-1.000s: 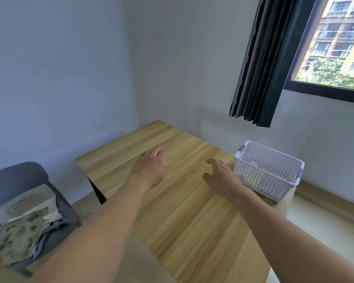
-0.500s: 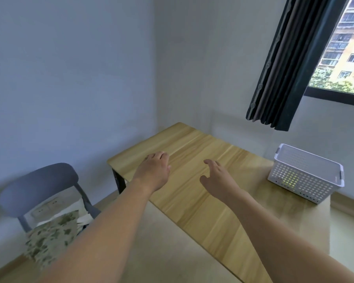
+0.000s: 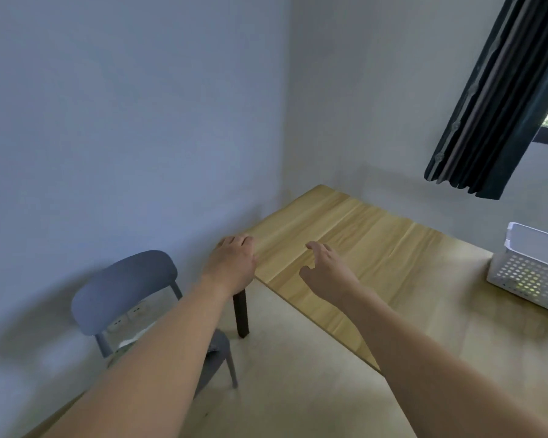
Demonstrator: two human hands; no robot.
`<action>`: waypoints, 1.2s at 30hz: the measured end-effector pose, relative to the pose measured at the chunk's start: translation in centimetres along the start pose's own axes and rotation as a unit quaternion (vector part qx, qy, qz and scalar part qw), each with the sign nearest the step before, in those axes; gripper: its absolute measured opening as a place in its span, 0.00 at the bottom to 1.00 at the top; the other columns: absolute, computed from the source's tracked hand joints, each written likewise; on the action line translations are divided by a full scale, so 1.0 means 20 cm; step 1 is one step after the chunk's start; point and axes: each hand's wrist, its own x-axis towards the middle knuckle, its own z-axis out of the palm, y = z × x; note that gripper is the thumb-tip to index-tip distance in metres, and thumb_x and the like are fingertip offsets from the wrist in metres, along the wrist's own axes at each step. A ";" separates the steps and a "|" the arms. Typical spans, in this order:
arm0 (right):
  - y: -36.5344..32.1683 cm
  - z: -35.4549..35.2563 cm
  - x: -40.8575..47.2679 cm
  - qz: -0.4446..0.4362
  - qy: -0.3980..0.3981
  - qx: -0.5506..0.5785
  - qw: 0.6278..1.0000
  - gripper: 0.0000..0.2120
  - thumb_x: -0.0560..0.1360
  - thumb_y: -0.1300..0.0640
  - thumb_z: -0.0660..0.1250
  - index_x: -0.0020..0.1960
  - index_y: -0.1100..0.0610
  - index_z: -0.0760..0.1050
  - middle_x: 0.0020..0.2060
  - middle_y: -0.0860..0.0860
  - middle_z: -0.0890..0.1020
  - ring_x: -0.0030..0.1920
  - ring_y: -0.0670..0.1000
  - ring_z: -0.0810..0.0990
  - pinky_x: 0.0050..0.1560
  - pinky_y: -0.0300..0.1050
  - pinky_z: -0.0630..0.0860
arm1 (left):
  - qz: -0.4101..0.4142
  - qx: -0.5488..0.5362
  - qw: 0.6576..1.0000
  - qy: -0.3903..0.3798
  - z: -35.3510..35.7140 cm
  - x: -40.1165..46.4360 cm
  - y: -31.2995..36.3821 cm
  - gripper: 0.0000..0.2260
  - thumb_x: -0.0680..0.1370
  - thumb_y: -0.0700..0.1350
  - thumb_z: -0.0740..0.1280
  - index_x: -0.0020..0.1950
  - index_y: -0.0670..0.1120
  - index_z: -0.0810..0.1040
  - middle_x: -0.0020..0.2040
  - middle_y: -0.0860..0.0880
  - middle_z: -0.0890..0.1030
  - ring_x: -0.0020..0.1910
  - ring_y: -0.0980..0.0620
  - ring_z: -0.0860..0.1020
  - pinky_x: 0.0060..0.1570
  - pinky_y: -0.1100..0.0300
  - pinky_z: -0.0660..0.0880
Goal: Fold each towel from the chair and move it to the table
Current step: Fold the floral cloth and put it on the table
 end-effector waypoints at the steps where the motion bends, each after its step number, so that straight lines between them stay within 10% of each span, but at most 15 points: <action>1: -0.08 0.06 0.03 0.003 0.001 0.005 1.000 0.28 0.78 0.57 0.59 0.76 0.56 0.56 0.75 0.51 0.59 0.72 0.53 0.63 0.65 0.43 0.64 | -0.004 -0.004 1.000 -0.002 -0.02 0.00 -0.11 0.20 0.83 0.47 0.53 0.73 0.42 0.63 0.73 0.45 0.66 0.71 0.44 0.63 0.72 0.52 0.60; 8: -0.55 0.43 0.18 0.030 -0.015 0.036 0.999 0.27 0.78 0.57 0.58 0.76 0.55 0.56 0.75 0.48 0.59 0.64 0.53 0.72 0.54 0.42 0.69 | 0.007 0.005 1.000 -0.016 -0.11 0.01 -0.74 0.17 0.83 0.45 0.52 0.70 0.41 0.65 0.71 0.43 0.68 0.70 0.44 0.65 0.71 0.53 0.60; 23: -1.01 1.25 0.61 0.077 -0.095 0.067 0.990 0.27 0.78 0.59 0.57 0.76 0.56 0.55 0.75 0.52 0.59 0.69 0.52 0.67 0.62 0.44 0.67 | -0.015 -0.037 0.994 -0.100 0.22 0.09 -1.77 0.19 0.82 0.44 0.55 0.73 0.41 0.63 0.74 0.44 0.65 0.73 0.46 0.62 0.71 0.54 0.60; 36: -0.64 2.84 1.24 0.124 -0.195 0.044 0.972 0.20 0.79 0.55 0.59 0.69 0.58 0.65 0.60 0.53 0.74 0.49 0.49 0.70 0.46 0.40 0.68 | -0.085 -0.098 0.949 -0.287 1.73 0.15 -2.65 0.15 0.82 0.47 0.57 0.66 0.47 0.71 0.59 0.48 0.77 0.52 0.50 0.75 0.46 0.60 0.71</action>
